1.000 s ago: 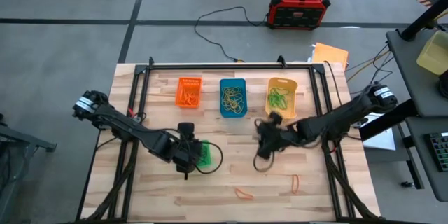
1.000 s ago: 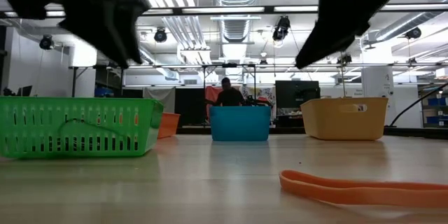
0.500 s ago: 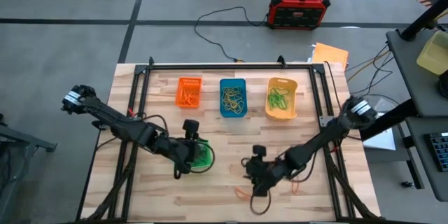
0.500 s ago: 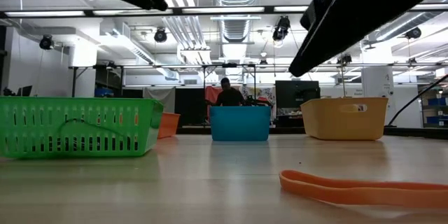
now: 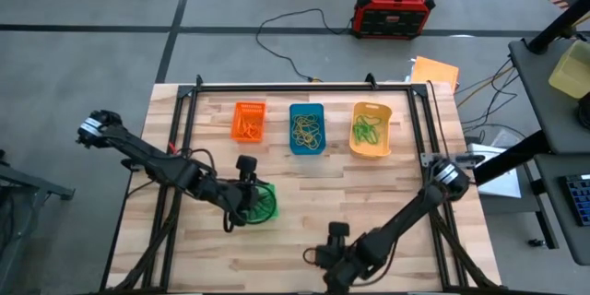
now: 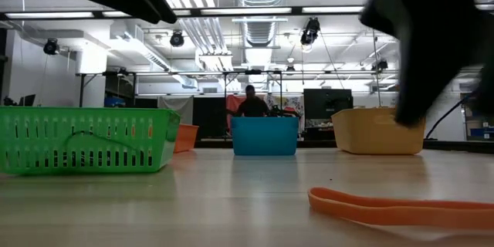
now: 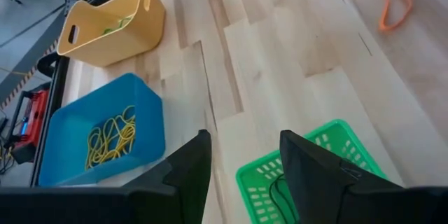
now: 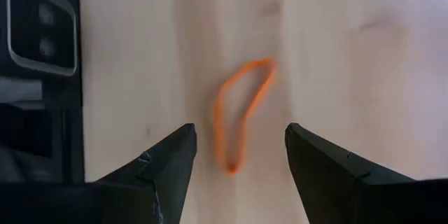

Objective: Sort rubber bands into baskets
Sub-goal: Put the orange rubberband into the orange bin

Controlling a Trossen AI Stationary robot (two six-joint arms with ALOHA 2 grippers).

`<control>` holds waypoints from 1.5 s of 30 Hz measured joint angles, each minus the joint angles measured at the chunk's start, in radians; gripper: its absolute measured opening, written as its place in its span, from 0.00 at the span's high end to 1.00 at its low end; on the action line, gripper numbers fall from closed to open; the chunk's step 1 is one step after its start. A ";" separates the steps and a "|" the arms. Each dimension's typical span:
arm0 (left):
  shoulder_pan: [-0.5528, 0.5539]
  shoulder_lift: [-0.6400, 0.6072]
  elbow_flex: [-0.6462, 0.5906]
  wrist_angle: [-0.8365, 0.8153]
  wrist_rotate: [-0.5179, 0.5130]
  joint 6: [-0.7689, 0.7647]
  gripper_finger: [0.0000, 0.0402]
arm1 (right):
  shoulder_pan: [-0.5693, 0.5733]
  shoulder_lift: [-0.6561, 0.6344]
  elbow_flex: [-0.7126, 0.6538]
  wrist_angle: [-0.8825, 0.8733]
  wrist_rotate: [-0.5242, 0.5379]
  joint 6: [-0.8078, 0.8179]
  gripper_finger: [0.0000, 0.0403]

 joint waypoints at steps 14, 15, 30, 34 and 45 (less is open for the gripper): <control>0.002 0.010 0.000 0.091 0.001 0.207 0.61 | 0.025 0.139 0.029 0.004 -0.017 0.136 0.52; 0.002 0.010 0.000 0.093 0.001 0.227 0.61 | 0.025 0.139 0.029 0.003 -0.017 0.134 0.55; 0.001 0.010 0.000 0.096 0.261 0.182 0.61 | 0.019 0.114 0.022 -0.021 0.072 -0.018 0.98; 0.001 0.012 0.000 0.099 0.327 0.100 0.61 | 0.015 0.062 0.022 -0.065 0.155 -0.069 0.98; -0.002 0.063 0.000 0.243 0.335 -0.067 0.61 | -0.034 -0.054 0.022 -0.121 0.364 -0.356 0.98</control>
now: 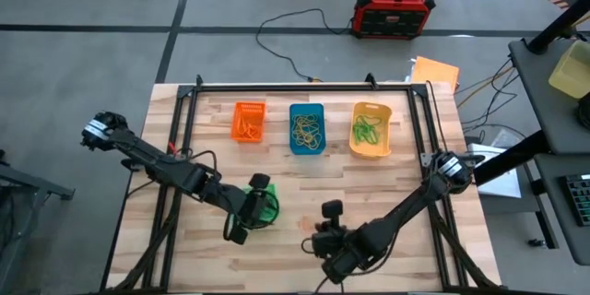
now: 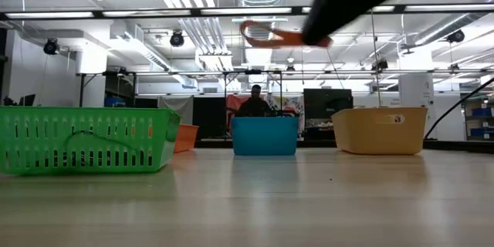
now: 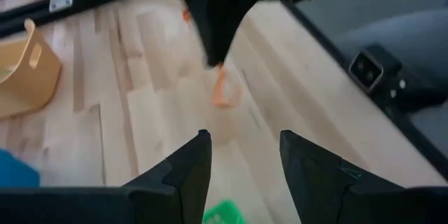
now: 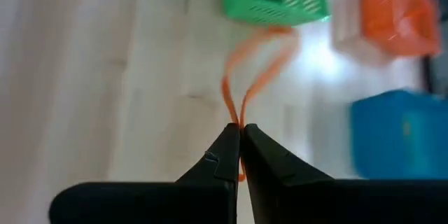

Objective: Sort rubber bands into baskets
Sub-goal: Put the orange rubberband into the orange bin

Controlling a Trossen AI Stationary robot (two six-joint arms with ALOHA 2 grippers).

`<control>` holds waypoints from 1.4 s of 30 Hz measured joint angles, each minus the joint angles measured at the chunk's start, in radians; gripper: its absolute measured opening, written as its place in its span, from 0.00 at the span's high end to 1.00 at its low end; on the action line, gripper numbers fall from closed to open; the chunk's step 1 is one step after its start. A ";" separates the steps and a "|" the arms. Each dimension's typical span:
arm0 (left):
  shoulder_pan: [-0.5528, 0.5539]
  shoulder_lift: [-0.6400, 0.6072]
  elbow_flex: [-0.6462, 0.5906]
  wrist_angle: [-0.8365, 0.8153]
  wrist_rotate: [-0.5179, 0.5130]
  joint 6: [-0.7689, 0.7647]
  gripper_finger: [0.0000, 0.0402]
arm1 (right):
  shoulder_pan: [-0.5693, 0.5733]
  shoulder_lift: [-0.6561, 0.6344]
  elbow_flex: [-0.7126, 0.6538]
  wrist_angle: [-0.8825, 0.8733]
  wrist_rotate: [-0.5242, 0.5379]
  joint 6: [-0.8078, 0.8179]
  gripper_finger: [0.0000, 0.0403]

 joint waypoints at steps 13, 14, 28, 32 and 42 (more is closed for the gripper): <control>0.008 0.158 0.014 0.183 -0.209 -0.028 0.53 | -0.167 -0.058 0.000 0.086 0.031 -0.493 0.98; 0.009 0.166 0.017 0.187 -0.230 -0.033 0.51 | -0.175 -0.059 0.002 0.086 0.031 -0.513 0.98; 0.019 0.215 0.036 0.187 -0.391 -0.128 0.41 | -0.231 -0.059 0.004 0.112 0.014 -0.715 0.98; 0.025 0.234 0.036 0.204 -0.398 -0.146 0.41 | -0.235 -0.060 0.010 0.119 0.059 -0.759 0.98; 0.034 0.280 0.036 0.203 -0.498 -0.207 0.42 | -0.237 -0.063 0.063 0.112 0.076 -0.805 0.98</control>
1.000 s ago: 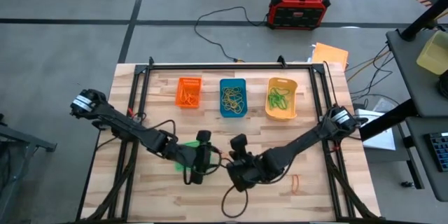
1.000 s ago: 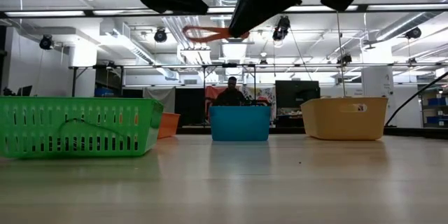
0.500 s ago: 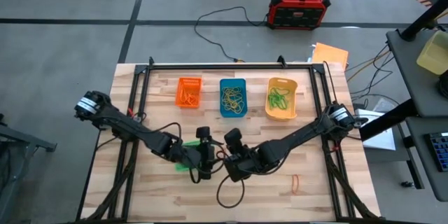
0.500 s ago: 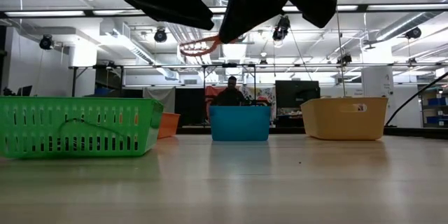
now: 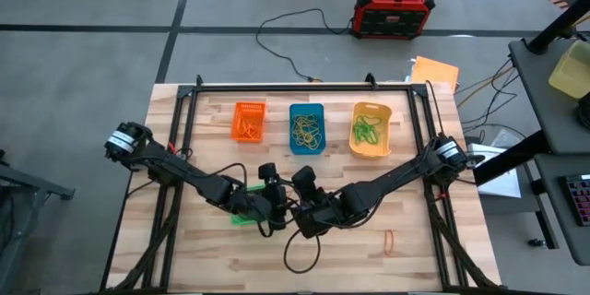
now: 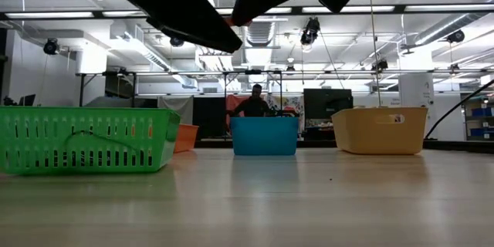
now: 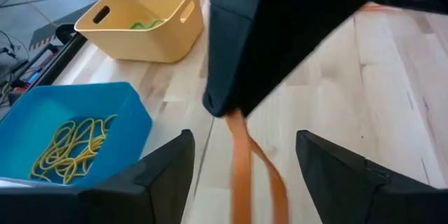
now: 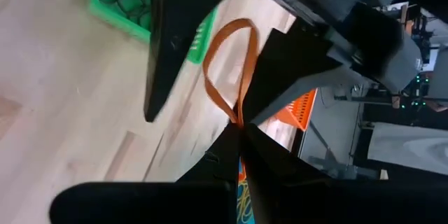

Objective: Sort rubber bands into baskets
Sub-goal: Put the orange rubberband into the orange bin

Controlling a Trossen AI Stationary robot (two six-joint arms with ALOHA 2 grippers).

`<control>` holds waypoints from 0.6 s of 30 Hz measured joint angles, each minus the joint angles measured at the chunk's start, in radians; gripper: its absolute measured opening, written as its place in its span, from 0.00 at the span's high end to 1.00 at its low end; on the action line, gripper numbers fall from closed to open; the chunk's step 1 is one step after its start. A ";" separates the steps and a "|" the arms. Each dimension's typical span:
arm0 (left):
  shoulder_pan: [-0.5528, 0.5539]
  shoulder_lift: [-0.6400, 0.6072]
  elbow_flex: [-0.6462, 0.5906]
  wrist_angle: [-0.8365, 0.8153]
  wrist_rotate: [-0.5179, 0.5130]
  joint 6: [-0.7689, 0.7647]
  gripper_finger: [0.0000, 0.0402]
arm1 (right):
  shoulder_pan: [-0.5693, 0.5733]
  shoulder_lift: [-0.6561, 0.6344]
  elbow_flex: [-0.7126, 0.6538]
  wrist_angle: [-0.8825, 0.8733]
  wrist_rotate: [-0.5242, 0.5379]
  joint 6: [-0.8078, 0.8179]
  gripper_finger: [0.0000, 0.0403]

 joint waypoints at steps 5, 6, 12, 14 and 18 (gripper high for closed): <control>0.001 -0.004 0.000 -0.016 -0.001 -0.008 0.46 | -0.002 0.000 0.004 -0.002 0.000 0.000 0.98; 0.001 -0.005 0.000 -0.017 -0.001 -0.006 0.49 | -0.002 0.000 0.004 -0.002 -0.001 0.002 0.98; -0.001 -0.006 0.000 -0.024 -0.001 0.017 0.75 | -0.002 0.000 0.004 -0.002 -0.003 0.034 0.98; -0.001 -0.006 0.000 -0.034 -0.001 0.025 0.88 | -0.002 0.000 0.004 -0.001 -0.006 0.066 0.98; -0.001 -0.006 0.000 -0.040 -0.001 0.044 0.97 | -0.002 0.000 0.004 -0.002 -0.051 0.111 0.95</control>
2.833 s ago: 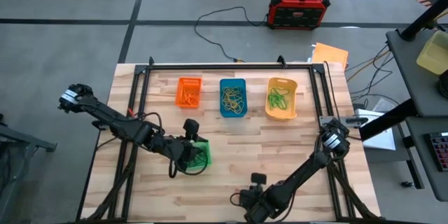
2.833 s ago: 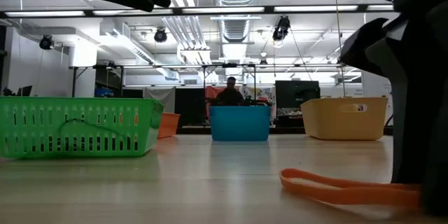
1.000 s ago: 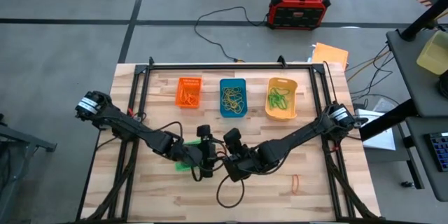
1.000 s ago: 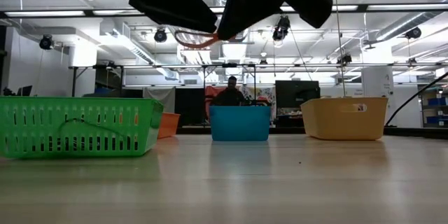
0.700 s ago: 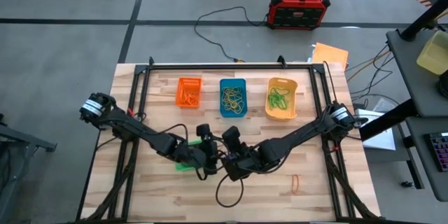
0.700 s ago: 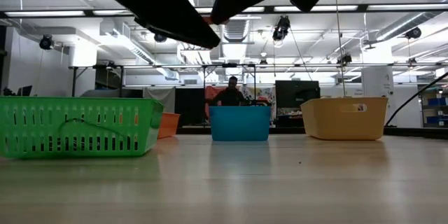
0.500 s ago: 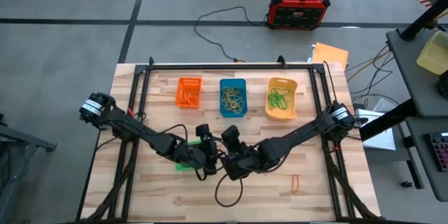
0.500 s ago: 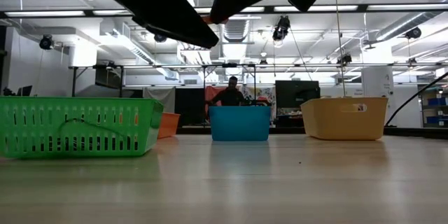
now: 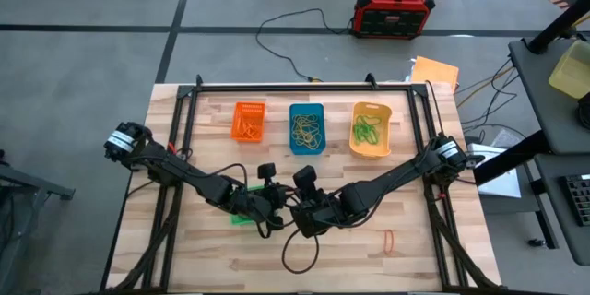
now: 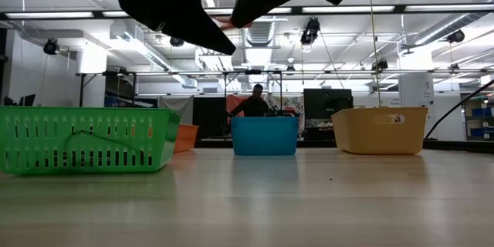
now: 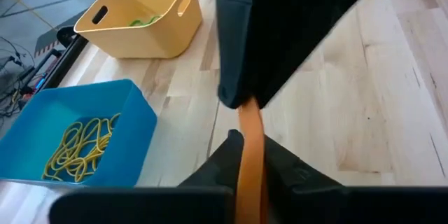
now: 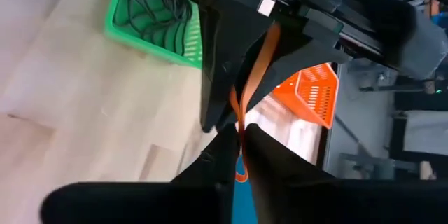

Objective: Sort rubber bands into baskets
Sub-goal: Put the orange rubberband into the orange bin

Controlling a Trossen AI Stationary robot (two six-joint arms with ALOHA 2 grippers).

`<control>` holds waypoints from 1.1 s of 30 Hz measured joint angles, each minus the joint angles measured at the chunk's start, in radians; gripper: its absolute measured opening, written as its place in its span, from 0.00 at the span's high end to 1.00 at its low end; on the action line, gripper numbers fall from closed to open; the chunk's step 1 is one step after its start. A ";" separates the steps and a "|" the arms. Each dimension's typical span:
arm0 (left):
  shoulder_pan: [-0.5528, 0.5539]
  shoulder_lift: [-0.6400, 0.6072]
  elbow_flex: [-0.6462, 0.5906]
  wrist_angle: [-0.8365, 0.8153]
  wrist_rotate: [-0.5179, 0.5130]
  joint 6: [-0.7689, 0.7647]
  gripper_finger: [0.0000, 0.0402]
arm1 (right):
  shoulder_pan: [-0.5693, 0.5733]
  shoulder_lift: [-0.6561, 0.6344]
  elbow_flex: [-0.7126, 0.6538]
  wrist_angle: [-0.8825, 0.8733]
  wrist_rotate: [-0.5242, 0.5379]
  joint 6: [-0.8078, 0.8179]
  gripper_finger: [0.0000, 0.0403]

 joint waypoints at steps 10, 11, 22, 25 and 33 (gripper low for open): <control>0.000 -0.028 0.000 -0.021 0.034 0.046 1.00 | -0.004 -0.002 0.000 0.000 -0.002 0.103 0.70; 0.000 -0.039 0.000 -0.035 0.034 0.046 1.00 | -0.004 -0.005 0.000 0.000 0.009 0.111 0.67; 0.059 -0.192 0.000 -0.362 0.052 0.008 1.00 | -0.048 -0.111 0.000 -0.019 0.018 0.173 0.52; 0.107 -0.244 0.000 -0.491 0.068 -0.032 1.00 | -0.072 -0.142 -0.002 -0.049 0.012 0.199 0.51; 0.292 -0.350 0.000 -0.751 0.092 -0.063 1.00 | -0.120 -0.181 -0.046 -0.158 0.005 0.323 0.51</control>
